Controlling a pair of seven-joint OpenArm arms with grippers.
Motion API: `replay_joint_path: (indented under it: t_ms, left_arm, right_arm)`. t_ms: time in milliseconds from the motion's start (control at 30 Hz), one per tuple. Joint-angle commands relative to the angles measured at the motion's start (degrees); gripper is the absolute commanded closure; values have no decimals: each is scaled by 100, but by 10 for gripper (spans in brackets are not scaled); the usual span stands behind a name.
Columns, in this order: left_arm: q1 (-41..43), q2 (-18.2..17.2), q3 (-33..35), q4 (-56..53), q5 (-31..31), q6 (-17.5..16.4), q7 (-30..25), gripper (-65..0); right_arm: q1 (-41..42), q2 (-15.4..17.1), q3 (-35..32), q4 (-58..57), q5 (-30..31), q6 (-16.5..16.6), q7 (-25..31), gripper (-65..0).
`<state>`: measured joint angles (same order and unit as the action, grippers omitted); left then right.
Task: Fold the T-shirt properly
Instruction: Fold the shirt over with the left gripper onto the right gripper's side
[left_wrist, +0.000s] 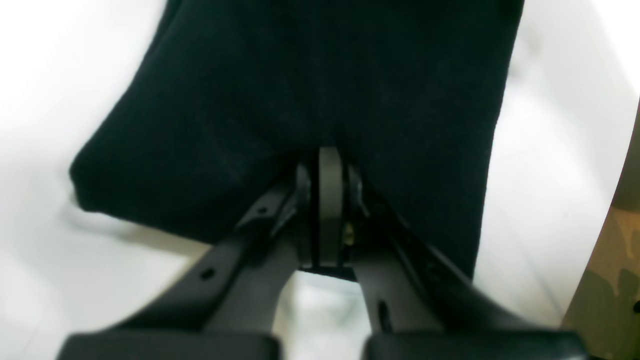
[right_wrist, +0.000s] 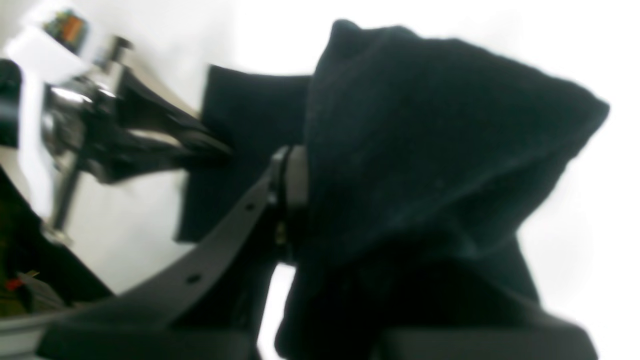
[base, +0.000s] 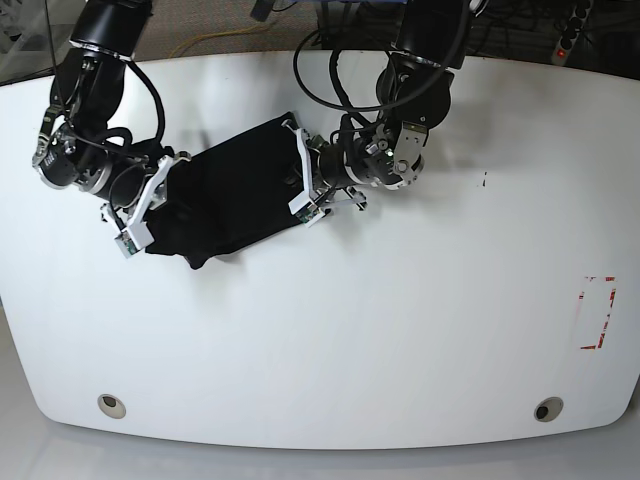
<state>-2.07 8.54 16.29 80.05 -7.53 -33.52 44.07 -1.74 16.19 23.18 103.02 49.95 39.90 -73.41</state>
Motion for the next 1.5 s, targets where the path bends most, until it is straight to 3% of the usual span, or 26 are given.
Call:
replay_joint_path:
  t_ms: [0, 67, 267, 333, 500, 633, 700, 767, 967, 1200, 1333, 1467]
  left_arm:
    - [-88, 46, 19, 70, -43, -28, -25, 0]
    - [-88, 46, 19, 70, -51, -28, -25, 0]
    - [-88, 46, 1, 105, -60, -28, -25, 0]
    - [-88, 46, 1, 114, -60, -28, -25, 0]
    - [-70, 46, -87, 386, -69, -28, -25, 0]
    - [35, 46, -535, 1001, -69, -28, -25, 0]
    - [167, 46, -702, 1309, -69, -28, -25, 0]
    - [264, 39, -799, 1749, -43, -28, -25, 0]
    - [589, -972, -1256, 2751, -69, -28, -25, 0]
    - [818, -1649, -2240, 2777, -60, -28, -25, 0]
    - [818, -1922, -2355, 2777, -43, -28, -25, 0]
    - [809, -1966, -2355, 2777, -34, -28, -25, 0]
  right_arm:
    - [117, -172, -98, 67, 134, 10, 171, 0]
    - [134, -339, -212, 67, 38, 10, 180, 0]
    - [266, -867, -749, 58, -1193, 10, 462, -21]
    - [266, -1016, -828, 58, -1501, 10, 505, -94]
    - [328, -1219, -837, 58, -1897, 10, 532, -354]
    - [345, -1333, -872, 58, -1905, 10, 532, -490]
    - [345, -1377, -881, 67, -1905, 10, 532, -523]
    - [319, -1386, -881, 102, -1897, 10, 532, -531]
    - [231, -1368, -837, 427, -1897, 10, 514, -531]
    - [108, -1113, -766, 682, -1897, 10, 514, -531]
    - [161, -1087, -388, 638, -1897, 10, 514, -531]
    - [143, -1069, -538, 630, -1897, 10, 514, -531]
